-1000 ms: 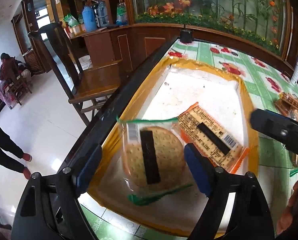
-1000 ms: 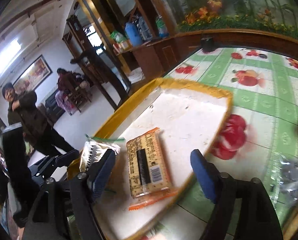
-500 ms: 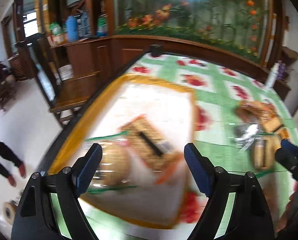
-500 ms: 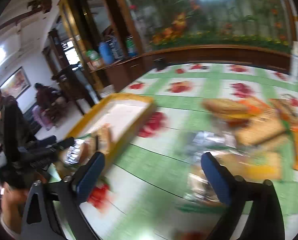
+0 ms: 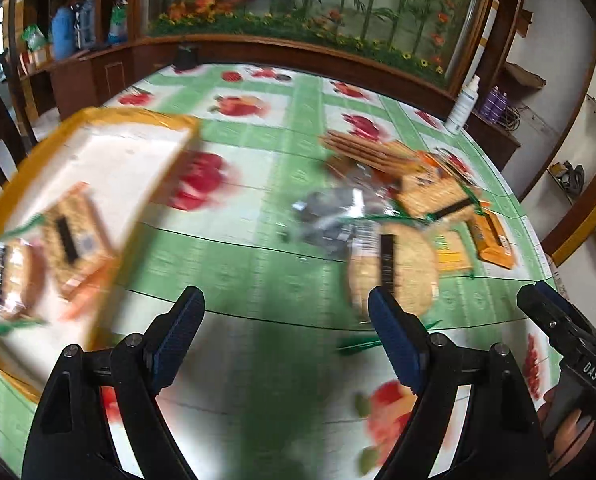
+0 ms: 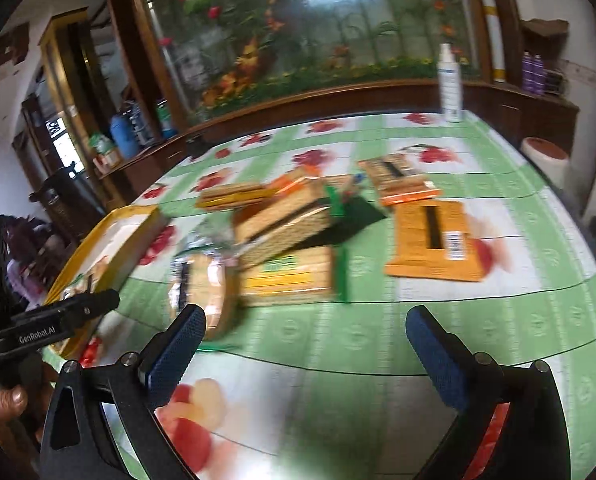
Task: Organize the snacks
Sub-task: 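Return both tools to the snacks and grasp another round cracker pack with the left tool, then grasp the yellow WEIDAN cracker pack with the right tool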
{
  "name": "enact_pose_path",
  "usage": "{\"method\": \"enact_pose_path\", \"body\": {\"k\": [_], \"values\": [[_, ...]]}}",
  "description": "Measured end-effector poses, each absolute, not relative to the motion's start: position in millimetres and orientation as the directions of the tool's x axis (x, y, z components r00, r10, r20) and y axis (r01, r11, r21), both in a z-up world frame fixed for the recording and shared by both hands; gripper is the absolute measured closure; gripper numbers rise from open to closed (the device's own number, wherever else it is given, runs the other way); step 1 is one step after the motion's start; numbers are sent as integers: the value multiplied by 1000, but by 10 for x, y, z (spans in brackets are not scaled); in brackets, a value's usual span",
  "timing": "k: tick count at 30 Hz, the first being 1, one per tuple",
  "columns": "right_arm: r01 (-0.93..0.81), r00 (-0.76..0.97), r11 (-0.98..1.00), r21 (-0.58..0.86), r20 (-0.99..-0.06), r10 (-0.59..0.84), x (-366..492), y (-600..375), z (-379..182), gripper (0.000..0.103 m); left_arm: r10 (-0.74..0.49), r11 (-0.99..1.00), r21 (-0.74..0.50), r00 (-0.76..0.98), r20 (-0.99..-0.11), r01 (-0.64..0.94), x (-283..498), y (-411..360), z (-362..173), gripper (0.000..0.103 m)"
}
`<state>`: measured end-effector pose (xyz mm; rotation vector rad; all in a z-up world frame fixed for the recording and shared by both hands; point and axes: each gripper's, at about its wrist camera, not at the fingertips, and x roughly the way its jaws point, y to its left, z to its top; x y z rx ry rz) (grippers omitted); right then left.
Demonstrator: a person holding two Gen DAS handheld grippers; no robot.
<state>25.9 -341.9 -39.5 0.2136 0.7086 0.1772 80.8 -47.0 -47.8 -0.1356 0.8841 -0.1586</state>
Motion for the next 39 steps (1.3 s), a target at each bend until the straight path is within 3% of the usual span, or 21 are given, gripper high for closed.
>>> {"method": "enact_pose_path", "body": {"k": [11, 23, 32, 36, 39], "values": [[4, 752, 972, 235, -641, 152, 377, -3898, -413, 1, -228, 973, -199, 603, -764, 115, 1006, -1066, -637, 19], [-24, 744, 971, 237, -645, 176, 558, -3933, -471, 1, -221, 975, -173, 609, -762, 137, 1077, -1338, -639, 18], [-244, 697, 959, 143, -662, 276, 740, -3621, -406, 1, -209, 978, -147, 594, -777, 151, 1201, -1231, -741, 19], [-414, 615, 908, 65, -715, 332, 870, -3314, -477, 3, -200, 978, -118, 598, -776, 175, 1212, -1100, -745, 29], [-524, 576, 852, 20, -728, 371, 926, -3103, -518, 3, -204, 975, -114, 577, -791, 189, 1225, -986, -768, 29]]}}
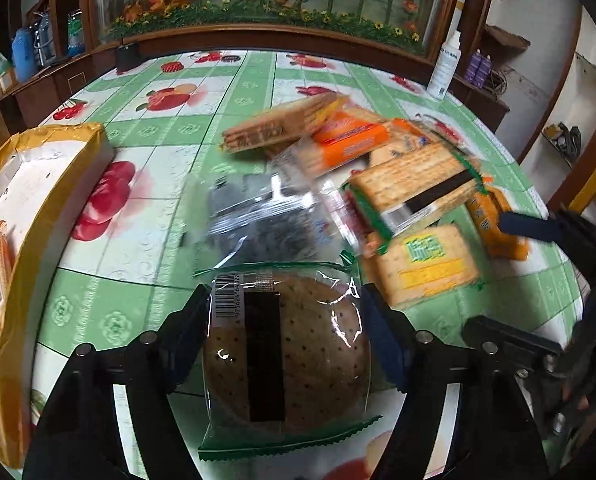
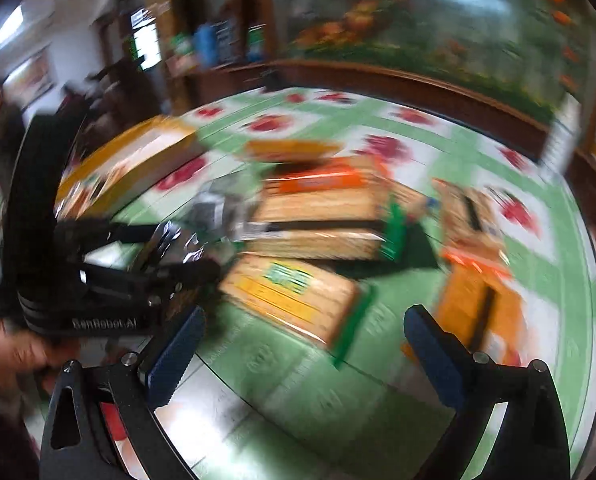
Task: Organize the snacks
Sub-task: 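Grasp the yellow WEIDAN cracker pack with the right tool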
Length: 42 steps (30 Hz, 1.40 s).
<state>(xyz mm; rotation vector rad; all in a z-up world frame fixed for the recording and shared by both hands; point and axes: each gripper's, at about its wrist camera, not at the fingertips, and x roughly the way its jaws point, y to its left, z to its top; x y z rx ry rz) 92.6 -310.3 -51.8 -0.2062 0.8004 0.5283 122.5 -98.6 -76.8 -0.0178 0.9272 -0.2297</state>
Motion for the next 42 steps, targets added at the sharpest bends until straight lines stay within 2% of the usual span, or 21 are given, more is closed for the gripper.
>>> {"method": "enact_pose_path", "body": {"k": [3, 9, 13, 18, 21, 24, 25, 27, 28, 34, 38, 42], "values": [[-603, 523, 798, -16, -763, 380, 1066, -2892, -589, 2, -221, 971, -130, 556, -801, 200, 1205, -869, -799, 29], [-675, 373, 737, 38, -843, 386, 1362, -2745, -854, 0, -232, 967, -132, 539, -810, 219, 1162, -714, -799, 30], [-696, 343, 717, 38, -860, 378, 1193, -2674, -900, 4, -257, 959, -146, 524, -812, 244, 1147, -647, -794, 30], [-656, 392, 754, 9, -850, 351, 1054, -2602, -868, 20, -284, 945, -152, 496, -820, 291, 1121, -631, -788, 29], [-643, 413, 766, -2, -843, 345, 1082, -2541, -870, 19, -283, 944, -152, 484, -828, 291, 1129, -618, -785, 27], [-625, 415, 780, 17, -840, 351, 1112, -2525, -857, 21, -210, 952, -69, 473, -856, 298, 1096, -701, -816, 20], [-622, 417, 783, 17, -840, 349, 1105, -2520, -848, 24, -182, 953, -36, 474, -861, 301, 1079, -734, -828, 19], [-586, 438, 810, 12, -836, 329, 1088, -2542, -819, 45, -160, 949, -4, 474, -866, 314, 1036, -787, -851, 16], [-566, 455, 825, 6, -832, 318, 1067, -2565, -806, 50, -160, 949, -4, 470, -868, 315, 1031, -787, -856, 13], [-516, 487, 855, 58, -801, 348, 934, -2662, -812, 53, -105, 966, 27, 484, -869, 258, 981, -687, -832, 13], [-521, 494, 853, 40, -801, 339, 886, -2622, -813, 54, -113, 975, 0, 490, -864, 224, 983, -609, -856, 10], [-529, 493, 847, 45, -796, 350, 835, -2577, -821, 54, -73, 982, 30, 519, -852, 187, 944, -596, -804, 10]]}}
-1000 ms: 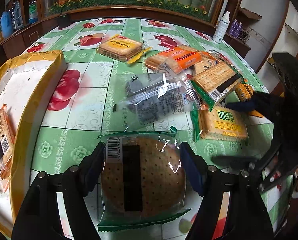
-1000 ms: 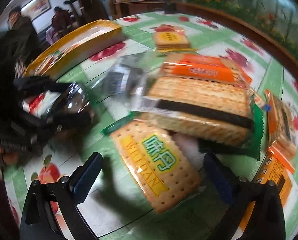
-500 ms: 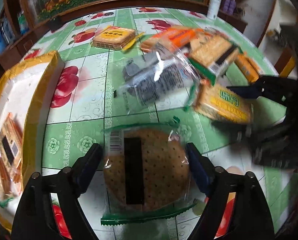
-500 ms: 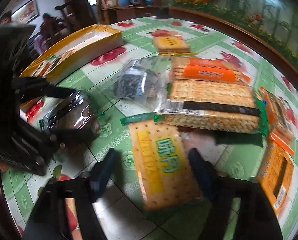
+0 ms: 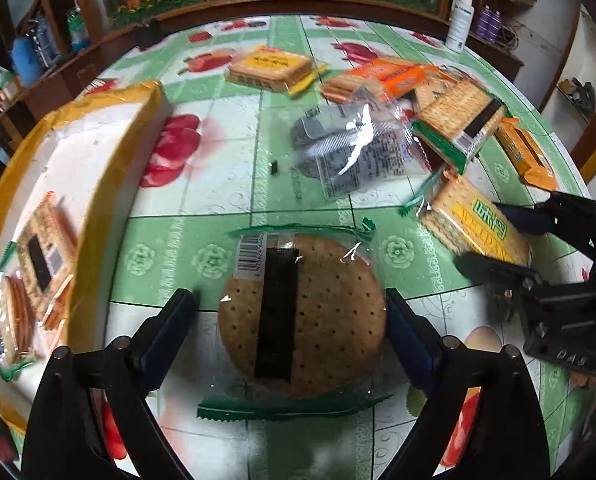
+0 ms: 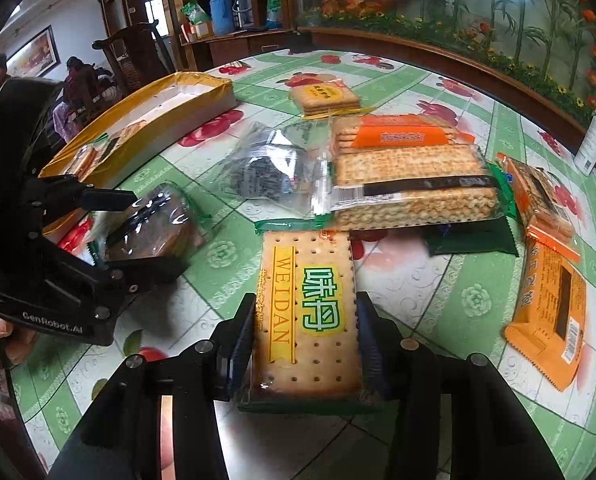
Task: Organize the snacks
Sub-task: 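Grasp the yellow WEIDAN cracker pack with the right tool, then carry the WEIDAN pack and round cracker pack to the tray and release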
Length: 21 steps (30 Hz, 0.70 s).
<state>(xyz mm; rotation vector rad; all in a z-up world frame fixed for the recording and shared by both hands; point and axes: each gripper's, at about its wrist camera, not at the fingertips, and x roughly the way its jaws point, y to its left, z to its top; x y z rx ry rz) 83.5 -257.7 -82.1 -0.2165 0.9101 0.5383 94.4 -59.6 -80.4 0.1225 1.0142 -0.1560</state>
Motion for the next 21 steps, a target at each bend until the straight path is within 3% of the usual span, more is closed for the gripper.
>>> {"method": "enact_pose_path", "body": {"k": [4, 6, 13, 15, 16, 21], "values": [[-531, 496, 846, 46, -793, 355, 813, -2572, -826, 54, -12, 984, 81, 523, -852, 156, 958, -561, -838, 8], [-528, 490, 846, 66, -790, 368, 826, -2596, -822, 53, -4, 989, 75, 531, -847, 126, 964, -505, -869, 0], [-524, 490, 848, 79, -787, 376, 808, -2616, -820, 53, -56, 994, 7, 550, -834, 112, 951, -393, -923, 0], [-519, 488, 850, 91, -785, 382, 808, -2631, -816, 54, -64, 991, 13, 562, -825, 132, 935, -430, -893, 13], [-517, 489, 851, 92, -784, 382, 803, -2632, -814, 54, -75, 990, 10, 574, -815, 144, 911, -455, -853, 27], [-517, 488, 850, 105, -779, 393, 761, -2610, -809, 55, -74, 985, 36, 590, -804, 171, 870, -543, -835, 27]]}}
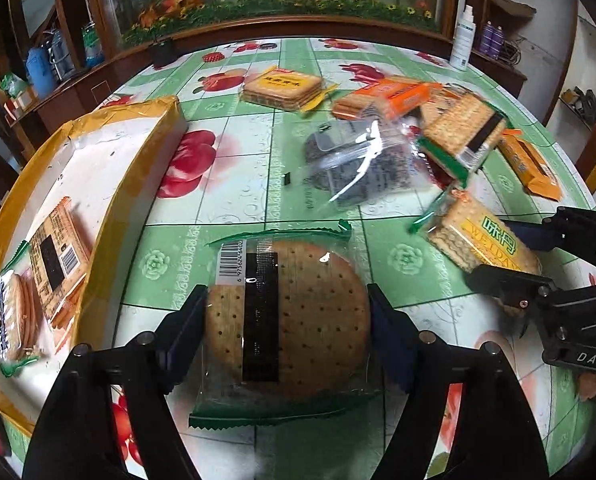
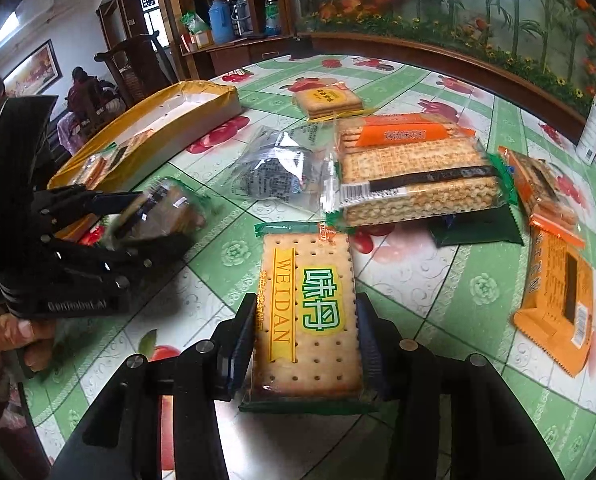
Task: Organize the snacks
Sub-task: 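Carry the WEIDAN pack and round cracker pack to the tray and release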
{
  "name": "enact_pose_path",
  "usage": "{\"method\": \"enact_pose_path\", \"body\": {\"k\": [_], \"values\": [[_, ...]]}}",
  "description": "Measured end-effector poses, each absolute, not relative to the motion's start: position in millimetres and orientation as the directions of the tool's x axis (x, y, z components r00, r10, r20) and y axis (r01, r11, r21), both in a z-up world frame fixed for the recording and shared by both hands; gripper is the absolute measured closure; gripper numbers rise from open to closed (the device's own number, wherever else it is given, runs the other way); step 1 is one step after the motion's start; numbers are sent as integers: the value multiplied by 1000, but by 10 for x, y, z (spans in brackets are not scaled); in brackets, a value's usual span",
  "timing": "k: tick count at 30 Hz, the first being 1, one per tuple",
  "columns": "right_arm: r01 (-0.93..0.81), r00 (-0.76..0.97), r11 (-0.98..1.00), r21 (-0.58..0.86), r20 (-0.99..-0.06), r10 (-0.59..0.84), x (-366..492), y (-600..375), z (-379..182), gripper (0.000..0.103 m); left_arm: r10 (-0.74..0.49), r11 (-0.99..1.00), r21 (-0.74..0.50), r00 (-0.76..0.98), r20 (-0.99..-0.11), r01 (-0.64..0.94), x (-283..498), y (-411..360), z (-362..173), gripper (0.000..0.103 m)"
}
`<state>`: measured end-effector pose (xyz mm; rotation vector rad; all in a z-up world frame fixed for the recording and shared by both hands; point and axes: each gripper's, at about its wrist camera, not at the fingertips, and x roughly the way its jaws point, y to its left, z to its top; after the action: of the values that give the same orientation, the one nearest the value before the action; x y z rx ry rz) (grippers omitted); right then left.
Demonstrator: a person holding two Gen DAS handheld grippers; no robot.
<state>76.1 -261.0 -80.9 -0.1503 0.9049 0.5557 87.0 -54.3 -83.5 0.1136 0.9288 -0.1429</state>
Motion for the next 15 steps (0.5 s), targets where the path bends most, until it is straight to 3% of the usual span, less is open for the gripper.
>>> {"method": "enact_pose_path", "body": {"k": [6, 15], "values": [[-493, 520, 859, 139, -744, 419, 606, -2634, -721, 55, -96, 984, 22, 638, -764, 175, 734, -494, -630, 27], [-466, 590, 849, 247, -629, 506, 377, -2617, -378, 55, 0, 994, 79, 720, -694, 76, 556, -132, -308, 27]]}}
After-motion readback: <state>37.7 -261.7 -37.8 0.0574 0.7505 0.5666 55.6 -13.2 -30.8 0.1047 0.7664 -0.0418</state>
